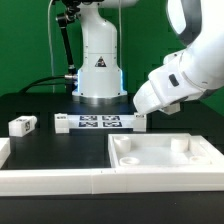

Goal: Assemble square table

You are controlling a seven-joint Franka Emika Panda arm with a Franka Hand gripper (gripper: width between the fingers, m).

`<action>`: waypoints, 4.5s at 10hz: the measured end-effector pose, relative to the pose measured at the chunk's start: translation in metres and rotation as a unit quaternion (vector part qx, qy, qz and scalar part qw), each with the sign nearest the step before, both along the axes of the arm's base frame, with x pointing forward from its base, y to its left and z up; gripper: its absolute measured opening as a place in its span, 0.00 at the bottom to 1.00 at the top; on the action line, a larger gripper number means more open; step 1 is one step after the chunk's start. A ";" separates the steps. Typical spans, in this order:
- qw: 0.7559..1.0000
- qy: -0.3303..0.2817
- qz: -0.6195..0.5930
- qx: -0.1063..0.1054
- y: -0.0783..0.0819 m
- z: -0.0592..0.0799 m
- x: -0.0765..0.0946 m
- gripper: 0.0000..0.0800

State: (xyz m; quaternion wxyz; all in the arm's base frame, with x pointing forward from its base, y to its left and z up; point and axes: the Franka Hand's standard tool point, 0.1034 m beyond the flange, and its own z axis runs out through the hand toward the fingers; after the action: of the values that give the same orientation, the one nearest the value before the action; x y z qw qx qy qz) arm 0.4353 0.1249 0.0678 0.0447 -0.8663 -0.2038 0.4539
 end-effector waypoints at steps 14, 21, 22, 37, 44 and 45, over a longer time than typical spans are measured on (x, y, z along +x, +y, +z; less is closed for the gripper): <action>0.928 -0.356 -0.069 0.085 -0.049 0.073 0.087 0.36; 0.809 -0.571 -0.091 0.105 -0.060 0.069 0.123 0.36; 0.803 -0.579 -0.093 0.106 -0.055 0.062 0.127 0.36; 0.766 -0.619 -0.122 0.121 -0.016 0.050 0.173 0.36; 0.754 -0.630 -0.134 0.130 -0.011 0.046 0.190 0.36; 0.753 -0.631 -0.134 0.130 -0.010 0.044 0.190 0.36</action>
Offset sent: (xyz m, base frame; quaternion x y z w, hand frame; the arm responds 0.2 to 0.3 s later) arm 0.0159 -0.0246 0.0357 0.0095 0.1618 -0.0214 0.9865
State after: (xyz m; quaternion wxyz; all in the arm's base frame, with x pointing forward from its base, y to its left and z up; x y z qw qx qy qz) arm 0.6254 0.1149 0.1113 0.0789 -0.9603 -0.1244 -0.2370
